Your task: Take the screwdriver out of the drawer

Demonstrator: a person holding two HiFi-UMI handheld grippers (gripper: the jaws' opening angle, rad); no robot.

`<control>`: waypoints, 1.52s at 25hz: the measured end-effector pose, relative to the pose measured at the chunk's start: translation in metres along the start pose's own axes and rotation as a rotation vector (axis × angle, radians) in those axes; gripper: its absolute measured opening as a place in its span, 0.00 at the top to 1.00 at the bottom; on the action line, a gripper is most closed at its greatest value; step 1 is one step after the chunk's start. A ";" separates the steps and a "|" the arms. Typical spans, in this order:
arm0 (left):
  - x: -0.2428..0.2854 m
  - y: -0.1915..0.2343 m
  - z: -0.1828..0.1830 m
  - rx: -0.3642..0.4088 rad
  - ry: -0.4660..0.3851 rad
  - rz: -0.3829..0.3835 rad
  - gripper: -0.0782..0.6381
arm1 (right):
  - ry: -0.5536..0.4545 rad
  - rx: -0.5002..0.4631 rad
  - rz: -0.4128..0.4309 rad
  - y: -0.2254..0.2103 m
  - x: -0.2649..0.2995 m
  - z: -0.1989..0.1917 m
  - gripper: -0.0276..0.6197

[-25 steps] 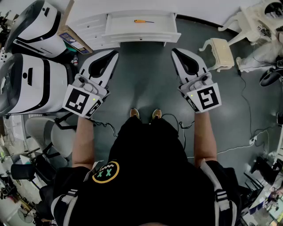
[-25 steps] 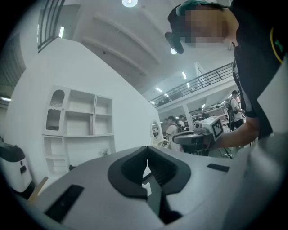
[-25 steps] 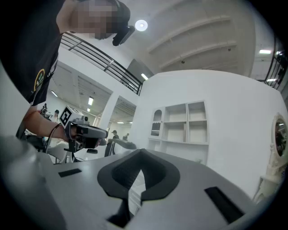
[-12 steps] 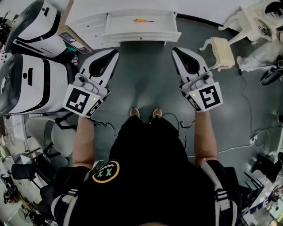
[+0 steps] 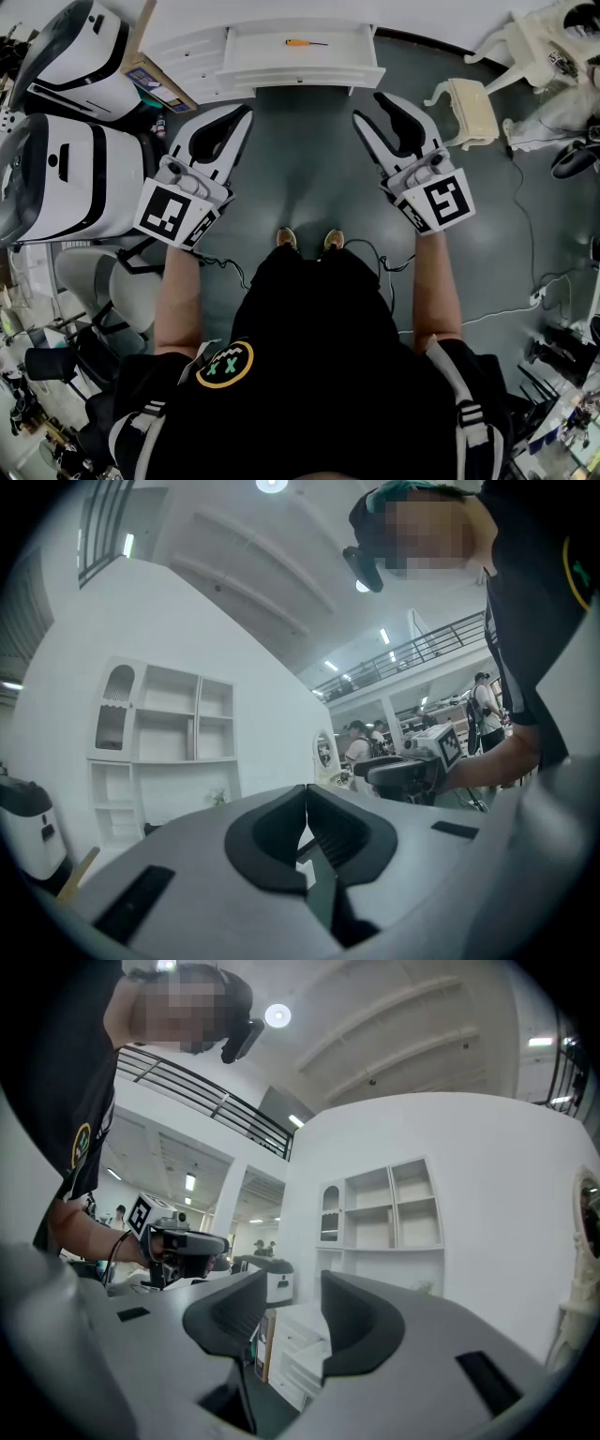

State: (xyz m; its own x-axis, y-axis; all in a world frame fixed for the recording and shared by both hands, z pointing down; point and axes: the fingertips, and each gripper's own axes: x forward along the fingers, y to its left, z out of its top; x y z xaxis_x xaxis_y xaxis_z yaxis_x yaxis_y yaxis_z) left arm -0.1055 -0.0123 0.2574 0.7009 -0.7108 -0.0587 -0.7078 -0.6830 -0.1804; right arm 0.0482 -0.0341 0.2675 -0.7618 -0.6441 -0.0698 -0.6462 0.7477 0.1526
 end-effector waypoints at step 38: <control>0.033 -0.010 0.005 0.016 0.020 0.038 0.86 | -0.016 -0.027 -0.002 -0.038 -0.016 -0.007 0.06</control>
State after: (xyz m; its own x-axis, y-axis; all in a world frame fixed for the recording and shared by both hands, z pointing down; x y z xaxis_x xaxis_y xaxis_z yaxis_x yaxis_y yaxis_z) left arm -0.0744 -0.0283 0.2529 0.6716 -0.7395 -0.0461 -0.7322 -0.6529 -0.1937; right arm 0.0855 -0.0531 0.2700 -0.7615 -0.6424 -0.0862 -0.6461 0.7419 0.1793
